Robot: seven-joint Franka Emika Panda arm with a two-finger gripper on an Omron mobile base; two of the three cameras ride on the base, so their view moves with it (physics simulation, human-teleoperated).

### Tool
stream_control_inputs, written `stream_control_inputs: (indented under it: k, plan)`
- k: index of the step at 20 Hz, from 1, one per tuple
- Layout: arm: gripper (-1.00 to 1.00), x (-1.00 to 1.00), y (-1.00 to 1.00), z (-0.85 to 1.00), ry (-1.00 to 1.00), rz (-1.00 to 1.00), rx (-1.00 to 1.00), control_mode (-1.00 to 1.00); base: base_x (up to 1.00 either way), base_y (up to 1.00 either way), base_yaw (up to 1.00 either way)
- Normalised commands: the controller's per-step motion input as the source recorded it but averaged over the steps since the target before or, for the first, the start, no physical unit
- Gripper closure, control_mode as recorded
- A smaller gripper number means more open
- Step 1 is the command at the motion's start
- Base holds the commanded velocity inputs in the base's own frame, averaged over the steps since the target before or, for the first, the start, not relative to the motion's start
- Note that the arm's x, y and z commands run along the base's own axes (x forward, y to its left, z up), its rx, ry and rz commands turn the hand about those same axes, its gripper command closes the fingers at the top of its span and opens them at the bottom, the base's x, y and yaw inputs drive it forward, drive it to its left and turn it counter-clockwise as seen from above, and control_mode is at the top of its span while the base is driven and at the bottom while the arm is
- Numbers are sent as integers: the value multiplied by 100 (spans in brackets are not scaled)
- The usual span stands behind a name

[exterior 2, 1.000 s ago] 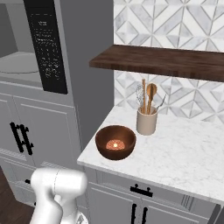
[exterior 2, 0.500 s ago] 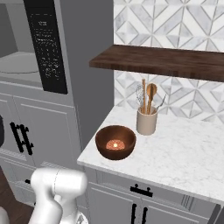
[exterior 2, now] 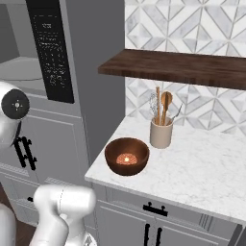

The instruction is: Open the microwave, place the bowl with waffle inside the microwave, then close the microwave door and turn it on.

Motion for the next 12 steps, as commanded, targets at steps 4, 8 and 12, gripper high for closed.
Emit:
stream_control_inputs:
  k: [4,8,12]
  plan:
    - [-100,25,31,-1,-3,28,0,-100,0,0,0]
    - [-100,32,67,0,0,23,0,-100,0,0,0]
    - [-100,5,78,0,0,17,0,-100,0,0,0]
